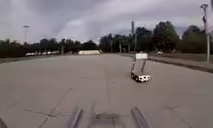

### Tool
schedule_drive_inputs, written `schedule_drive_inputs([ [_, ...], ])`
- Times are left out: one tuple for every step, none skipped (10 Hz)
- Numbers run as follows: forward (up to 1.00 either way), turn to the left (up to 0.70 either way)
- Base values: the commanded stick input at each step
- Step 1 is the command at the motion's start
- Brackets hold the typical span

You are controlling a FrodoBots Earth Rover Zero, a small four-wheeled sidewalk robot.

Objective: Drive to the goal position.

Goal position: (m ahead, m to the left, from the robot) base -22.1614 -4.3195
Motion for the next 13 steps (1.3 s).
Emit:
schedule_drive_inputs([
  [1.0, -0.27],
  [1.0, -0.19],
  [1.0, 0.0],
  [1.0, 0.0],
  [1.0, 0.0],
  [1.0, 0.0],
  [1.0, 0.0],
  [1.0, 0.0],
  [1.0, 0.0],
  [1.0, 0.0],
  [1.0, 0.0],
  [1.0, 0.0],
  [1.0, 0.0],
])
